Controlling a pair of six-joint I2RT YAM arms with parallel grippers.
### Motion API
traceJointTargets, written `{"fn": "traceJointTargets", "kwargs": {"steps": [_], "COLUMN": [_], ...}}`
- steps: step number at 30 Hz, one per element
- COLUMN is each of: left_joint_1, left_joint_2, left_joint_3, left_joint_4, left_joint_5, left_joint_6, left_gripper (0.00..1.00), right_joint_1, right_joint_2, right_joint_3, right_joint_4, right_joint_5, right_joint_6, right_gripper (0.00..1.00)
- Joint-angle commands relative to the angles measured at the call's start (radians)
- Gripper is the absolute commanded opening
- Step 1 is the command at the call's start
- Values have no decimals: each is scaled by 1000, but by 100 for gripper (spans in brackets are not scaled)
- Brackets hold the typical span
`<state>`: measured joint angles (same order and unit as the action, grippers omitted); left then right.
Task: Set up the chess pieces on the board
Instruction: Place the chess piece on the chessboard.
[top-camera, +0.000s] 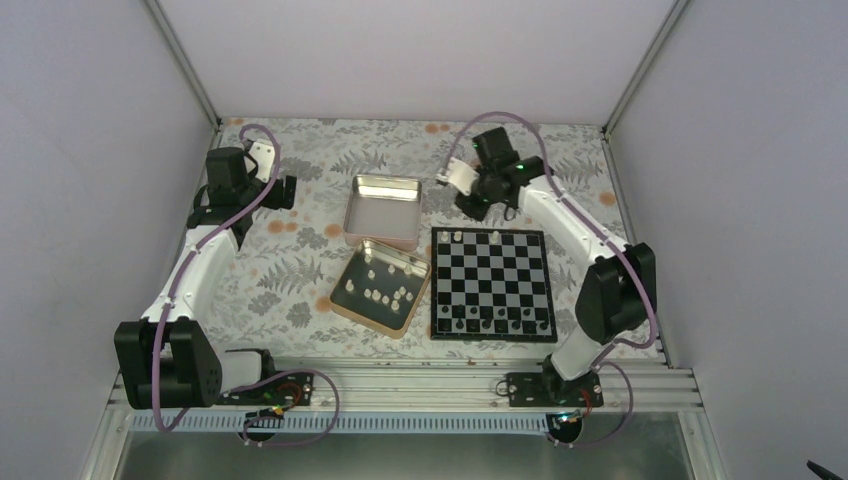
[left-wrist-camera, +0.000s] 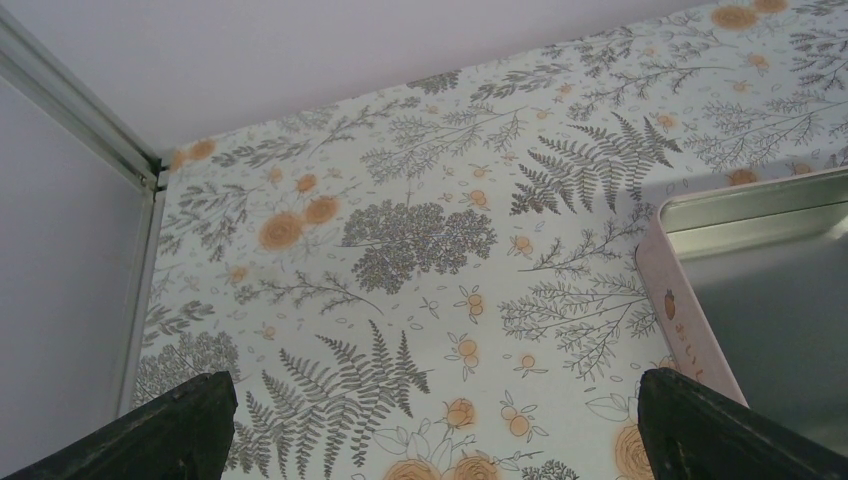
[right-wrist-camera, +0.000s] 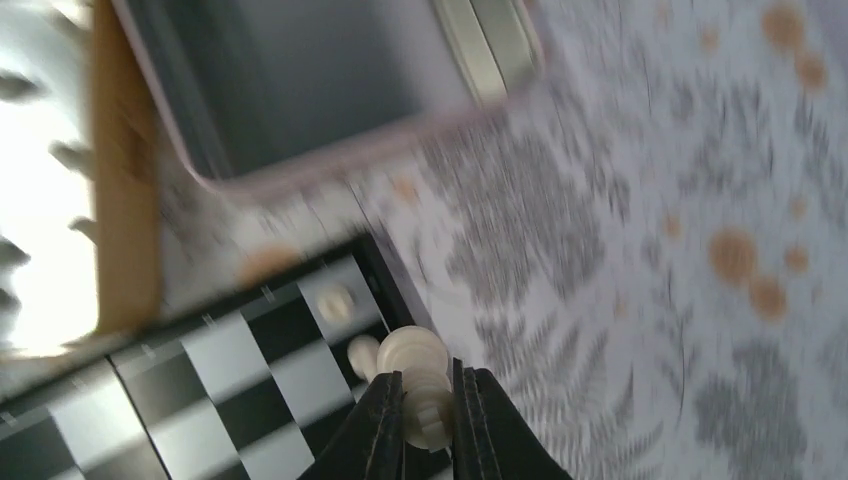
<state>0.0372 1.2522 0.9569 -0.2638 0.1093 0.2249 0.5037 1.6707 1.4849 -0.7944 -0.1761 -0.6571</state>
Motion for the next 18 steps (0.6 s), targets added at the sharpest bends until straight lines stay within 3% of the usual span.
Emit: {"fn": "traceJointTargets", "kwargs": {"steps": [1,6,18], "left_joint_1": [4,5,4], "left_joint_2": [-4,-13,-12], "left_joint_3": [-2,-1,0], "left_joint_4": [14,9,8], "left_joint_5": [9,18,13], "left_joint_6": [10,11,11], "left_gripper": [100,100,100], "right_joint_1": [-128,-205,-208], "right_joint_2": [-52,-47,52], "right_joint_3": [-109,-188,-250], "right_joint_4": [3,27,58], "right_joint_5": [-18,-18,32], "right_joint_6": [-49,-77,-77], "right_gripper": [7,8,8]}}
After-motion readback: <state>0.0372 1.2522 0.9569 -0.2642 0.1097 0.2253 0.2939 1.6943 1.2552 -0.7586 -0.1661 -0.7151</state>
